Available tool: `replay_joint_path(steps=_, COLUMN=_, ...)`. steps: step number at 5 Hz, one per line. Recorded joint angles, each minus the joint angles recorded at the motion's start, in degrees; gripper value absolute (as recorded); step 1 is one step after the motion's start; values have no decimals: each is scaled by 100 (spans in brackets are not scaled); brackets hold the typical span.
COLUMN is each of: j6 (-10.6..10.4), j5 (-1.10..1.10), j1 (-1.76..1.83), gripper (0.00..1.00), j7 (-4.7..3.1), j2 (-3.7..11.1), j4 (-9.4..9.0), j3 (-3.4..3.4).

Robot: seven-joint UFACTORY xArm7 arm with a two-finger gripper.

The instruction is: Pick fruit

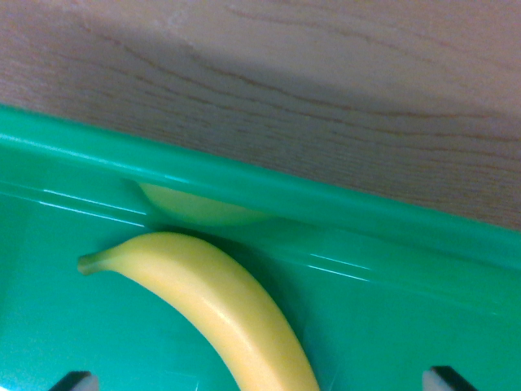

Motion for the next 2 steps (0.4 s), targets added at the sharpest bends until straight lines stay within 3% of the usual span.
replay_joint_path(steps=1, j6=-259, j5=-13, j1=4, gripper=0, j7=-105, j2=82, j4=-169, j3=-6)
replay_joint_path(steps=2, j6=-259, j5=-13, j1=4, gripper=0, j7=-105, j2=82, j4=-169, j3=-6)
